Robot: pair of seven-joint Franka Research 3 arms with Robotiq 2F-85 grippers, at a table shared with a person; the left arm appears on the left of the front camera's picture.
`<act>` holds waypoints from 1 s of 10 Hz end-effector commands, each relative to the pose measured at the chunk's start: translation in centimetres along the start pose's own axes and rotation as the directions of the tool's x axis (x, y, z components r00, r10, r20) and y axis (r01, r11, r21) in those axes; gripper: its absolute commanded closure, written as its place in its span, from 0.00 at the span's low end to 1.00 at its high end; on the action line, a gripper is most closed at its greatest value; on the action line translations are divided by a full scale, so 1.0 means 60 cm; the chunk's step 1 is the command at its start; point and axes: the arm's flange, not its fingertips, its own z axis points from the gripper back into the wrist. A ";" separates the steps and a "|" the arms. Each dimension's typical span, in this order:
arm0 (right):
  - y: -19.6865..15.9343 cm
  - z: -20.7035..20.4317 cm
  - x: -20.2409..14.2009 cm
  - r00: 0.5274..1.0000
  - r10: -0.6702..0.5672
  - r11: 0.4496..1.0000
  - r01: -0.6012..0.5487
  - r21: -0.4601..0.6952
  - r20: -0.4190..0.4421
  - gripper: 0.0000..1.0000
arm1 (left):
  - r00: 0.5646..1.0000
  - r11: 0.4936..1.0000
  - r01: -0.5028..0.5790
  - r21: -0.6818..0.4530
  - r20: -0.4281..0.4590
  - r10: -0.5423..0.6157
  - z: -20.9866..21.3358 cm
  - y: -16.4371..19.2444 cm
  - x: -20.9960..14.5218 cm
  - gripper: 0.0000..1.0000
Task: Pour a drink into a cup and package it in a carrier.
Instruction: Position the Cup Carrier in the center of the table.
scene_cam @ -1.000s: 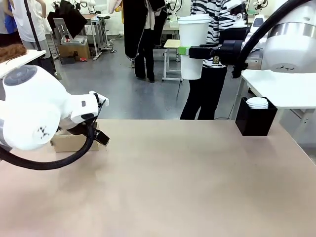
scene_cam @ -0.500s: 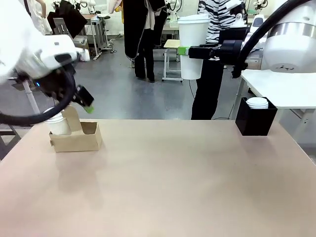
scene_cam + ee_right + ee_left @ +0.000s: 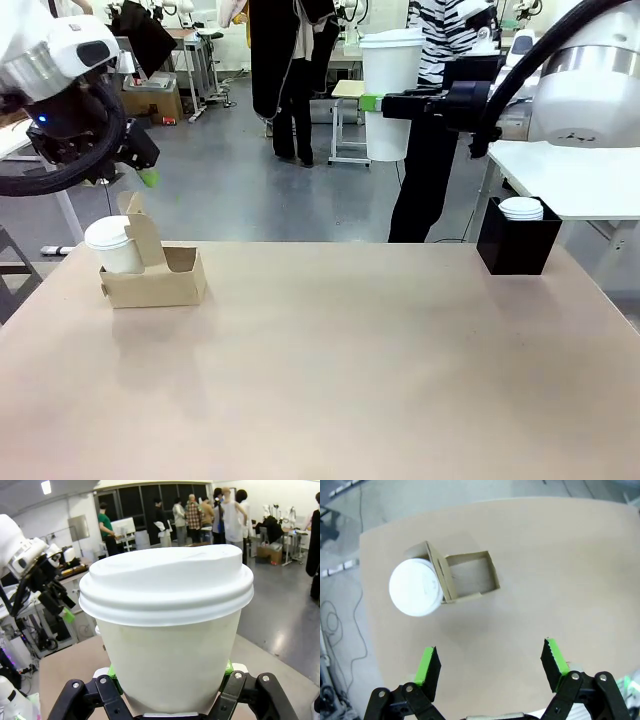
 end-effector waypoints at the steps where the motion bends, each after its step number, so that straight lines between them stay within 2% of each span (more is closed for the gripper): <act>1: 0.001 -0.008 0.006 1.000 0.002 1.000 -0.002 -0.012 0.012 0.20 | 0.997 0.995 -0.074 0.062 0.041 0.072 -0.027 -0.027 0.015 0.00; 2: 0.001 -0.008 0.006 1.000 0.002 1.000 -0.002 -0.012 0.012 0.20 | 0.996 0.995 -0.093 0.042 0.019 0.092 -0.031 -0.030 0.014 0.00; 3: 0.001 -0.008 0.006 1.000 0.002 1.000 -0.002 -0.012 0.012 0.20 | 0.999 0.999 -0.040 0.017 0.015 0.040 -0.020 -0.004 0.010 0.00; 5: 0.001 -0.008 0.006 1.000 0.002 1.000 -0.002 -0.012 0.012 0.20 | 0.999 0.999 -0.040 0.017 0.015 0.040 -0.020 -0.004 0.010 0.00; 6: 0.001 -0.008 0.006 1.000 0.002 1.000 -0.002 -0.012 0.012 0.20 | 0.998 0.998 -0.063 0.022 0.016 0.063 -0.034 -0.017 0.013 0.00; 7: 0.001 -0.008 0.006 1.000 0.002 1.000 -0.002 -0.012 0.012 0.20 | 0.993 0.993 -0.114 0.005 -0.025 0.114 -0.059 0.000 0.039 0.00; 8: 0.001 -0.008 0.006 1.000 0.002 1.000 -0.002 -0.012 0.012 0.20 | 0.984 0.984 -0.176 0.010 -0.003 0.176 -0.076 0.016 0.059 0.00; 10: 0.001 -0.008 0.006 1.000 0.002 1.000 -0.002 -0.012 0.012 0.20 | 0.979 0.981 -0.194 0.028 -0.052 0.195 -0.101 0.031 0.086 0.00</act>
